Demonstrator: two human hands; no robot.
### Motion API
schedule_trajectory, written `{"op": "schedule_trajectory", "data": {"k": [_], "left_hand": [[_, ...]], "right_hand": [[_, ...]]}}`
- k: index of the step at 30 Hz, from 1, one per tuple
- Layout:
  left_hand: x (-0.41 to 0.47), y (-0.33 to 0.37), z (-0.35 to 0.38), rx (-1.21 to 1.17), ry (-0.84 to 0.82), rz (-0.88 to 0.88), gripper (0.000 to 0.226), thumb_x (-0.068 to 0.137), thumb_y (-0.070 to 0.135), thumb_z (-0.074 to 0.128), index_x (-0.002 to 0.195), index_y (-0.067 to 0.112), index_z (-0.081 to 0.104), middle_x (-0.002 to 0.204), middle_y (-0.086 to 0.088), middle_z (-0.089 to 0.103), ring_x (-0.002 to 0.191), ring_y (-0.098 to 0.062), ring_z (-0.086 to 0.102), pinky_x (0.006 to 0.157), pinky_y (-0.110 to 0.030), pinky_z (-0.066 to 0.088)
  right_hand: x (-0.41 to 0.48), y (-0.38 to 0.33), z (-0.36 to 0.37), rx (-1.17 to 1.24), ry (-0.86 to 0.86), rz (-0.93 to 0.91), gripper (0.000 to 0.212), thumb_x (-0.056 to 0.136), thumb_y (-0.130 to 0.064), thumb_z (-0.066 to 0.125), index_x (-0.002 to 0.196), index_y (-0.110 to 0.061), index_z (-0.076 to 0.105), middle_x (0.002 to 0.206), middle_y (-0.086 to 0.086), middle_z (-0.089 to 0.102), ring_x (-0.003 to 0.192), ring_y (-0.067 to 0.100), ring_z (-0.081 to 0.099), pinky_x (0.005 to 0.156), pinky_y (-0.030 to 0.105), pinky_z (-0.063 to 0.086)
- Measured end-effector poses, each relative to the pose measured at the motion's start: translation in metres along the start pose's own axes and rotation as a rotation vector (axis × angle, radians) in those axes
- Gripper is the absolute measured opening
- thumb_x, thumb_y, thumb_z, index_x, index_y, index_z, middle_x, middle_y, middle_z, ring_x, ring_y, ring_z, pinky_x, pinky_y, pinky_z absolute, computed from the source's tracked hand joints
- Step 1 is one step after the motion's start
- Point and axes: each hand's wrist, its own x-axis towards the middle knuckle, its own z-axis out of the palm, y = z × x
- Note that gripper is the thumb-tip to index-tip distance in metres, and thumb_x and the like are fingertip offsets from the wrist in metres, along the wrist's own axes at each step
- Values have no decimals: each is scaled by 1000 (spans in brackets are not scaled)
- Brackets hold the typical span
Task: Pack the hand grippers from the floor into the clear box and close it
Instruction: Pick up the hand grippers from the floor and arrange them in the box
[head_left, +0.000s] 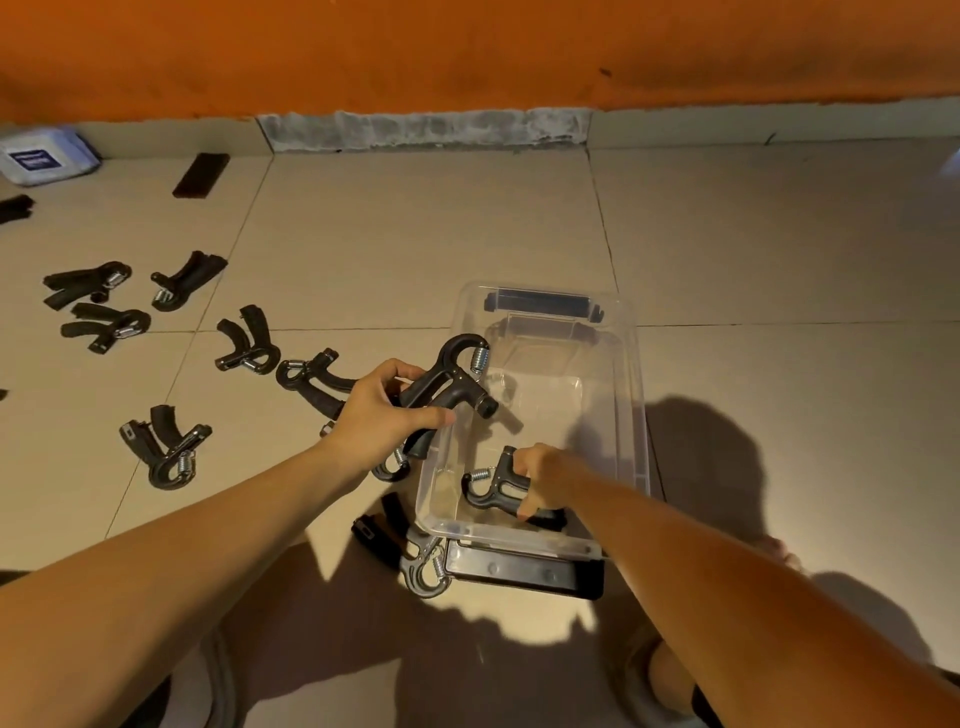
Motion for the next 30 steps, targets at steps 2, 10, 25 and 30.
{"op": "schedule_trajectory", "data": {"k": [2,10,25,30], "left_hand": [[1,1,1,-5,-2,-3,49,68,10,93,107,14,64,88,-9,69,73,-24,69,69,-41,64],[0,4,-1,-27,1,-12,59,61,22,97,109,17,65,96,-16,70,80,-30,71,73,-45,64],[-16,27,4,-103,224,38,53,71,15,92,111,13,56,98,-12,70,88,-31,72,74,-45,64],[-16,30,13,-105,220,107,54,69,18,93,110,15,57,97,-3,71,88,-23,72,79,-46,63]], "right_hand": [[-1,-2,-1,-2,-63,-10,56,82,-19,83,130,-13,54,125,9,61,107,28,63,97,43,53],[-13,-8,-10,135,-23,-19,60,84,-26,81,136,-16,52,139,7,51,122,28,54,104,42,47],[-75,-28,-114,1266,325,-307,20,88,-16,68,107,-18,75,106,14,74,95,34,74,85,52,60],[-92,-47,-134,1328,308,-384,30,88,-19,76,116,-10,68,106,15,75,93,32,76,78,44,63]]}}
